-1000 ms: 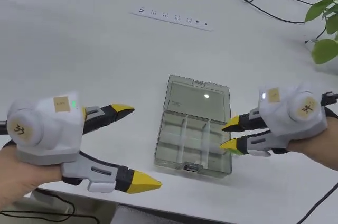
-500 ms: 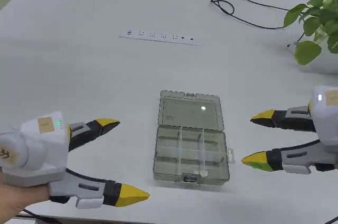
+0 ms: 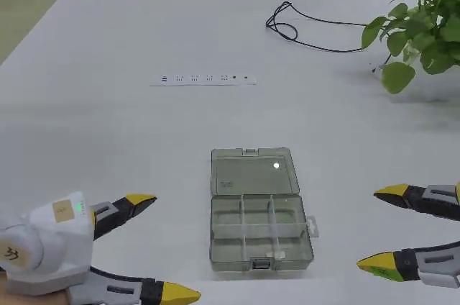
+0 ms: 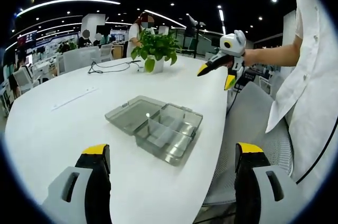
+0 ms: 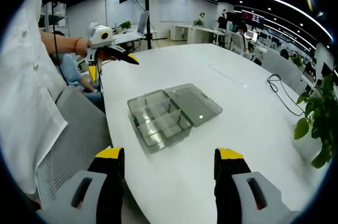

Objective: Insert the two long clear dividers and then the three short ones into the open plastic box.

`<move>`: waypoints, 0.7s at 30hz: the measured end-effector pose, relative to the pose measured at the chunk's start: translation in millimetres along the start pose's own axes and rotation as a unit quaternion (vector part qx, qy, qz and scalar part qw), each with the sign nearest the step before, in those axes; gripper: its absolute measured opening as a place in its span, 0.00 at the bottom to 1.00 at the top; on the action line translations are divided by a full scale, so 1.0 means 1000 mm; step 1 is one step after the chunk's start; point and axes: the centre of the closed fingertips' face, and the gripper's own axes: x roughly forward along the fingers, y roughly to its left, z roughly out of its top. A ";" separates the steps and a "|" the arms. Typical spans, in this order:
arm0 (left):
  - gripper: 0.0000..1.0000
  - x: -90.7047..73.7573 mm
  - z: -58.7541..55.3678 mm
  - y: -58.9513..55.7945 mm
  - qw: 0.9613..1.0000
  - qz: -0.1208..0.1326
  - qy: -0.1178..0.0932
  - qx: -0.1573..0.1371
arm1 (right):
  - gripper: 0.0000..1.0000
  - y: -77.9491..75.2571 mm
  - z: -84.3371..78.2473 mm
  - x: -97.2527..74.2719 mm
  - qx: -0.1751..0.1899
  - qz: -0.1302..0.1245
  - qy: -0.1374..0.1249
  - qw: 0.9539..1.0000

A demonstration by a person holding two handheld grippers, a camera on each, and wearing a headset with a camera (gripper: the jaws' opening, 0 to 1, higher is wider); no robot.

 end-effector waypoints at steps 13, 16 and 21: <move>1.00 0.003 -0.008 0.002 1.000 0.000 0.018 -0.003 | 0.72 -0.001 -0.003 -0.003 0.011 -0.004 -0.011 1.000; 1.00 0.004 -0.007 0.000 1.000 -0.001 0.017 -0.004 | 0.72 -0.001 -0.001 -0.002 0.009 -0.002 -0.012 1.000; 1.00 0.005 -0.005 0.001 1.000 0.000 0.014 -0.002 | 0.72 -0.001 0.004 -0.001 0.006 0.000 -0.015 1.000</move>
